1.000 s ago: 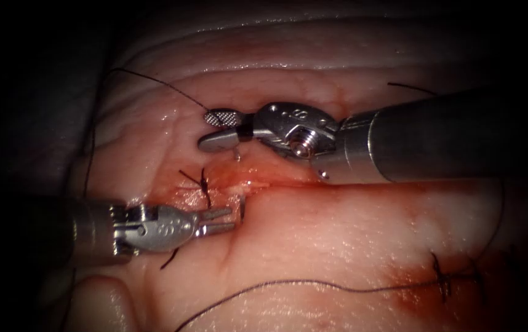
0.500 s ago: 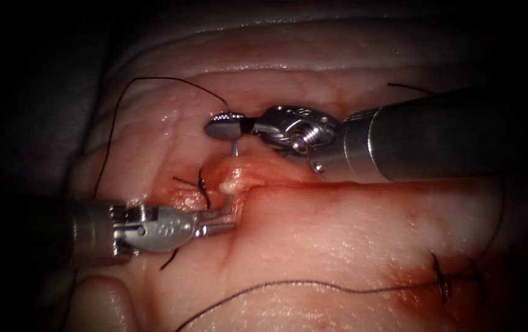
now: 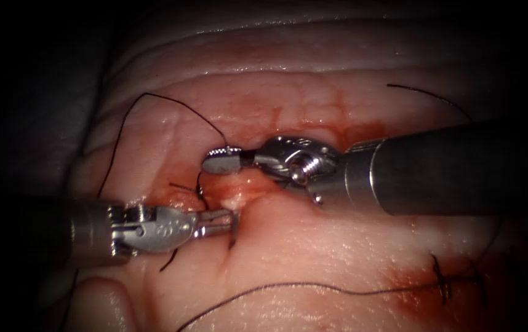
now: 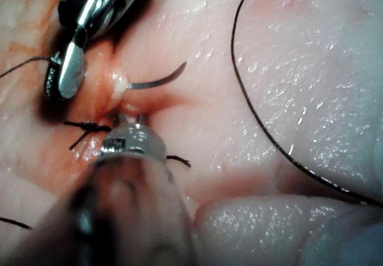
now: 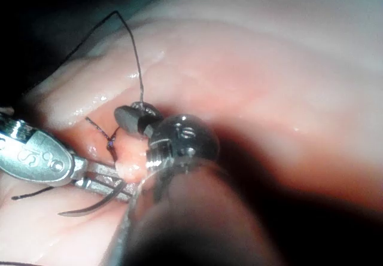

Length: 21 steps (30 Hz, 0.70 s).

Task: Wound Closure
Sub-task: Use the left grasper to pull the needle through the skin.

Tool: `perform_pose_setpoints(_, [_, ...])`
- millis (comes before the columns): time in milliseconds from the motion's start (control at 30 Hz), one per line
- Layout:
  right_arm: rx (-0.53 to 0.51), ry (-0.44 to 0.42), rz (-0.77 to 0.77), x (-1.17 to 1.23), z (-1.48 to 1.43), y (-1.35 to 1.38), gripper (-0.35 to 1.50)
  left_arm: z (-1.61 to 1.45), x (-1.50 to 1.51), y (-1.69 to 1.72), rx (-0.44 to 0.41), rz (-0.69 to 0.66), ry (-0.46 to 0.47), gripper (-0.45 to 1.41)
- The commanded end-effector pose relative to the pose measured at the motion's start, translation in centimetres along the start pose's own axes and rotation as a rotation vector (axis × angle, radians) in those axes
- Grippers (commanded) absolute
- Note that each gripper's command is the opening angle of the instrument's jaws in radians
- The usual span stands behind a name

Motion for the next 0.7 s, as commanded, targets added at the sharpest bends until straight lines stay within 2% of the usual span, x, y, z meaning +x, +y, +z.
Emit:
perform_pose_setpoints(33, [-0.023, 0.012, -0.071, 0.07, 0.03, 0.18, 0.86, 0.05, 0.0, 0.01, -0.006, 0.02, 0.015, -0.04])
perform_pose_setpoints(167, [-0.029, 0.034, -0.116, 0.17, -0.02, 0.35, 1.08, -0.02, 0.02, -0.02, -0.017, 0.076, 0.042, -0.04])
perform_pose_setpoints(200, [-0.032, 0.044, -0.12, 0.23, -0.06, 0.44, 1.15, -0.07, 0.06, -0.05, -0.028, 0.125, 0.069, -0.04])
perform_pose_setpoints(333, [-0.025, 0.077, -0.121, 0.32, -0.17, 0.61, 1.15, -0.13, 0.15, -0.06, -0.064, 0.211, 0.13, -0.04])
perform_pose_setpoints(500, [-0.042, 0.096, -0.119, 0.37, -0.31, 0.73, 1.1, -0.13, 0.29, -0.07, -0.094, 0.302, 0.179, 0.07])
perform_pose_setpoints(700, [-0.06, 0.122, -0.118, 0.37, -0.5, 0.81, 1.04, -0.01, 0.4, -0.11, -0.109, 0.332, 0.202, 0.14])
